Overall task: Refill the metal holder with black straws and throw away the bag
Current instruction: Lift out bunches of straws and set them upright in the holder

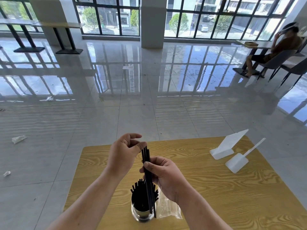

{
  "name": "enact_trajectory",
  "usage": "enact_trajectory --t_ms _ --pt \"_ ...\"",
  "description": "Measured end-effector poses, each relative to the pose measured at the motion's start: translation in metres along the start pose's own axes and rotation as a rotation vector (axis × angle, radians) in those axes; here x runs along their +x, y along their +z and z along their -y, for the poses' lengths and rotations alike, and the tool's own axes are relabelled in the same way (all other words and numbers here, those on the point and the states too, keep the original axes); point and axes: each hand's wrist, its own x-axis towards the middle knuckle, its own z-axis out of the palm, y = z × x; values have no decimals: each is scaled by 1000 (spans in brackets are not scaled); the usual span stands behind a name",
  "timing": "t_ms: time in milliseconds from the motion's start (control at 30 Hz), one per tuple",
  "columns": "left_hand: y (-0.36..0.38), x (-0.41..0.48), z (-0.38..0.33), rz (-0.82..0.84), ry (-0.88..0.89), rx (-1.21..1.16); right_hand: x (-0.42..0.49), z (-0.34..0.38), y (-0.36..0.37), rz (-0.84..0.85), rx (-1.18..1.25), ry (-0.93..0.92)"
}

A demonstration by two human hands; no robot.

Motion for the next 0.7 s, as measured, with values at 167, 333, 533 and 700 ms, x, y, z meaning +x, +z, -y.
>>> enact_trajectory --t_ms 167,333,533,700 --pt "0 -6 0 259 -279 -221 4 3 -3 -76 67 -22" --pt "2 -10 2 320 -332 -197 5 5 -6 -51 46 -18" --pt "1 -9 -3 305 -349 -195 8 5 -7 -64 8 -6" --pt "2 -9 -5 201 -334 -203 10 5 -13 -130 -28 -1"
